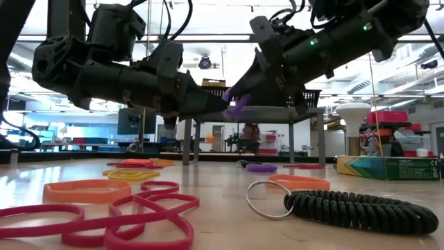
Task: Sort rubber bands into baskets
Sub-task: Put the purple spring rubberband into the right black basket on the shelf
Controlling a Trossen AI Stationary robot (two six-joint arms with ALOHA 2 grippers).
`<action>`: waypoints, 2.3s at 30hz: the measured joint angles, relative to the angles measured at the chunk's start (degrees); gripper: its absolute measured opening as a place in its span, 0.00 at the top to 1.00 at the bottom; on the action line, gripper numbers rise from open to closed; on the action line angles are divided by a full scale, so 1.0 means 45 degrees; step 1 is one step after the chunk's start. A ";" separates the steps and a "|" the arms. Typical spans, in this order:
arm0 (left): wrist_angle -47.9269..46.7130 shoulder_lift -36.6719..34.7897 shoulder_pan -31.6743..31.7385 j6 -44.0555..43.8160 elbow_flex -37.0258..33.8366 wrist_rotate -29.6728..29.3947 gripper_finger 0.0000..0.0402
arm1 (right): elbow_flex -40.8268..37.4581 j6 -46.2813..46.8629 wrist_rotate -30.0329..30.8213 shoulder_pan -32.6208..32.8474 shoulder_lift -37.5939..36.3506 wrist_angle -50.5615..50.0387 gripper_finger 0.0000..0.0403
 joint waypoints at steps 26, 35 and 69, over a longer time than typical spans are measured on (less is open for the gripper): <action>-0.4763 -0.4624 -0.0301 0.2122 -0.0019 0.1476 0.65 | 0.0376 -0.3086 0.2005 -0.2194 -0.7262 -0.7168 0.93; -0.5075 -0.5960 -0.0258 0.2890 -0.0024 0.1138 0.67 | 0.2684 -0.5382 0.1656 -0.5270 -0.7286 -1.0279 0.93; -0.2716 -0.8456 0.1715 0.3266 -0.3789 0.1200 0.89 | 0.6197 -0.4619 -0.0417 -0.7584 -0.5395 -1.4526 0.93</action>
